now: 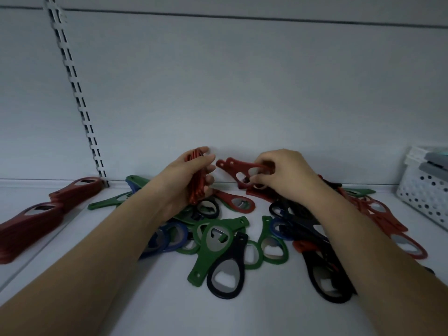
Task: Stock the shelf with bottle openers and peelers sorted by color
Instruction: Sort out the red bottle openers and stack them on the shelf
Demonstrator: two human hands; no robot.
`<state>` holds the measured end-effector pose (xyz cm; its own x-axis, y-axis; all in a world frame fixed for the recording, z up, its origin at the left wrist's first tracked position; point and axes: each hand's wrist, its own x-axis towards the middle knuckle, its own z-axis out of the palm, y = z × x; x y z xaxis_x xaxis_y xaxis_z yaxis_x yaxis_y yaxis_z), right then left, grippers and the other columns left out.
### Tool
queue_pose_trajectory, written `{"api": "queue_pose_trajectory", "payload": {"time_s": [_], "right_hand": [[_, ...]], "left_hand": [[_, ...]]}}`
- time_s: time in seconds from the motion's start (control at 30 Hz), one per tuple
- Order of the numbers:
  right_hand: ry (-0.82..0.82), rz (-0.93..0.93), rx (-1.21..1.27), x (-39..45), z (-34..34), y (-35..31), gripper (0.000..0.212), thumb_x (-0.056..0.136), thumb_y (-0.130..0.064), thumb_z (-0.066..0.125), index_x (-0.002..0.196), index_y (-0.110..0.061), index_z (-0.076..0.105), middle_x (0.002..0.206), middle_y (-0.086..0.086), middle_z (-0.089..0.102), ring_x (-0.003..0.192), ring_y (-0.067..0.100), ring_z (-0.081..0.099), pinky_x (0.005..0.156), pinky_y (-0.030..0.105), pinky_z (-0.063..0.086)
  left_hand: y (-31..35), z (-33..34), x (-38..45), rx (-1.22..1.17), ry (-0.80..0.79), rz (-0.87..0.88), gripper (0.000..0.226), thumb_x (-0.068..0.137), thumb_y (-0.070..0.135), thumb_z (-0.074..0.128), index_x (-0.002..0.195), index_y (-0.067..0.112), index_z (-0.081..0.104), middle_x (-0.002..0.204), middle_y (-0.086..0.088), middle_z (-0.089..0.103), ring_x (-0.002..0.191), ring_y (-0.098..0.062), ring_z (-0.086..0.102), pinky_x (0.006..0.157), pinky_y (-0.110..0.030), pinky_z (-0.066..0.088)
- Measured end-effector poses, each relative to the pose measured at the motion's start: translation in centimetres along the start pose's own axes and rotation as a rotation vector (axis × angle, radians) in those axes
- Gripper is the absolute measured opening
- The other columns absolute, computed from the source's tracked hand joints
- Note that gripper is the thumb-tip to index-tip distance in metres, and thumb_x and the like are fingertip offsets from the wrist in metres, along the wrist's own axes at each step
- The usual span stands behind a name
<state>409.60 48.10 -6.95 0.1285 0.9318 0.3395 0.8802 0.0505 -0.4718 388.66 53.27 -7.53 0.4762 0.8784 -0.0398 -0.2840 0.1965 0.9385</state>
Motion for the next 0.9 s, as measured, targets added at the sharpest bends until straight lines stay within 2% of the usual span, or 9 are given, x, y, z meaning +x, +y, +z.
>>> {"api": "queue_pose_trajectory", "payload": {"time_s": [0.1, 0.17, 0.23, 0.3, 0.4, 0.57, 0.7, 0.8, 0.9], "right_hand": [[0.017, 0.001, 0.140, 0.0, -0.7, 0.0, 0.015, 0.087, -0.032, 0.074, 0.098, -0.027, 0.066, 0.095, -0.010, 0.068, 0.085, 0.005, 0.064, 0.073, 0.023, 0.052], [-0.021, -0.007, 0.210, 0.0, -1.2, -0.1, 0.015, 0.088, -0.034, 0.072, 0.100, -0.028, 0.065, 0.095, -0.009, 0.072, 0.087, 0.006, 0.068, 0.081, 0.030, 0.056], [-0.084, -0.017, 0.329, -0.2, -1.6, -0.5, 0.016, 0.088, -0.030, 0.073, 0.103, -0.028, 0.067, 0.094, -0.008, 0.076, 0.087, 0.006, 0.072, 0.087, 0.035, 0.057], [-0.147, -0.030, 0.481, -0.5, -1.9, -0.9, 0.020, 0.088, -0.023, 0.073, 0.107, -0.024, 0.068, 0.093, -0.006, 0.077, 0.087, 0.009, 0.074, 0.090, 0.036, 0.058], [-0.219, -0.068, 0.591, -0.9, -2.1, -1.4, 0.024, 0.086, -0.017, 0.074, 0.109, -0.021, 0.069, 0.096, -0.001, 0.078, 0.089, 0.016, 0.075, 0.090, 0.037, 0.058], [-0.328, -0.162, 0.516, -1.0, -1.9, -1.7, 0.026, 0.085, -0.015, 0.076, 0.109, -0.021, 0.071, 0.102, -0.003, 0.076, 0.096, 0.014, 0.072, 0.092, 0.035, 0.056], [-0.357, -0.208, 0.328, -1.0, -1.1, -2.1, 0.023, 0.083, -0.017, 0.079, 0.102, -0.028, 0.072, 0.094, -0.012, 0.074, 0.089, 0.002, 0.069, 0.088, 0.024, 0.052], [-0.315, -0.237, 0.165, -0.9, -0.6, -2.3, 0.020, 0.079, -0.023, 0.081, 0.093, -0.035, 0.071, 0.090, -0.022, 0.071, 0.088, -0.005, 0.065, 0.084, 0.018, 0.050], [-0.252, -0.273, 0.085, -0.9, -0.1, -2.3, 0.017, 0.078, -0.025, 0.082, 0.087, -0.034, 0.070, 0.087, -0.019, 0.069, 0.086, -0.004, 0.063, 0.078, 0.014, 0.049]], "left_hand": [[0.4, -0.3, -0.1, 0.161, 0.093, 0.027, 0.036, 0.089, 0.030, 0.071, 0.111, 0.004, 0.060, 0.078, -0.004, 0.055, 0.054, -0.010, 0.048, 0.041, -0.019, 0.040], [0.8, -0.6, -0.2, 0.205, 0.173, 0.057, 0.039, 0.091, 0.033, 0.069, 0.111, 0.001, 0.062, 0.075, -0.004, 0.060, 0.053, -0.012, 0.049, 0.039, -0.019, 0.040], [1.1, -0.6, -0.4, 0.183, 0.189, 0.070, 0.036, 0.096, 0.034, 0.061, 0.116, 0.004, 0.062, 0.082, -0.005, 0.070, 0.058, -0.012, 0.061, 0.039, -0.019, 0.043], [1.3, -0.4, -0.7, 0.109, 0.146, 0.013, 0.039, 0.099, 0.037, 0.055, 0.118, 0.004, 0.060, 0.095, -0.011, 0.076, 0.076, -0.021, 0.074, 0.046, -0.022, 0.054], [1.6, 0.3, -1.3, 0.102, 0.011, -0.142, 0.054, 0.097, 0.049, 0.049, 0.121, 0.002, 0.057, 0.106, -0.019, 0.074, 0.093, -0.034, 0.073, 0.064, -0.031, 0.062], [1.8, 0.4, -2.1, 0.211, -0.247, -0.357, 0.082, 0.087, 0.073, 0.036, 0.116, 0.002, 0.066, 0.112, -0.021, 0.071, 0.086, -0.029, 0.075, 0.052, -0.023, 0.059], [2.0, 0.4, -2.4, 0.244, -0.301, -0.427, 0.061, 0.086, 0.061, 0.052, 0.108, 0.007, 0.069, 0.112, -0.021, 0.072, 0.072, -0.020, 0.074, 0.045, -0.017, 0.054], [1.8, -0.2, -2.2, 0.206, -0.344, -0.480, 0.039, 0.084, 0.039, 0.063, 0.088, 0.004, 0.079, 0.105, -0.018, 0.072, 0.073, -0.014, 0.067, 0.047, -0.014, 0.051], [1.3, -0.6, -1.7, 0.222, -0.425, -0.478, 0.033, 0.086, 0.021, 0.066, 0.109, -0.001, 0.073, 0.124, -0.022, 0.065, 0.083, -0.014, 0.058, 0.051, -0.014, 0.053]]}}
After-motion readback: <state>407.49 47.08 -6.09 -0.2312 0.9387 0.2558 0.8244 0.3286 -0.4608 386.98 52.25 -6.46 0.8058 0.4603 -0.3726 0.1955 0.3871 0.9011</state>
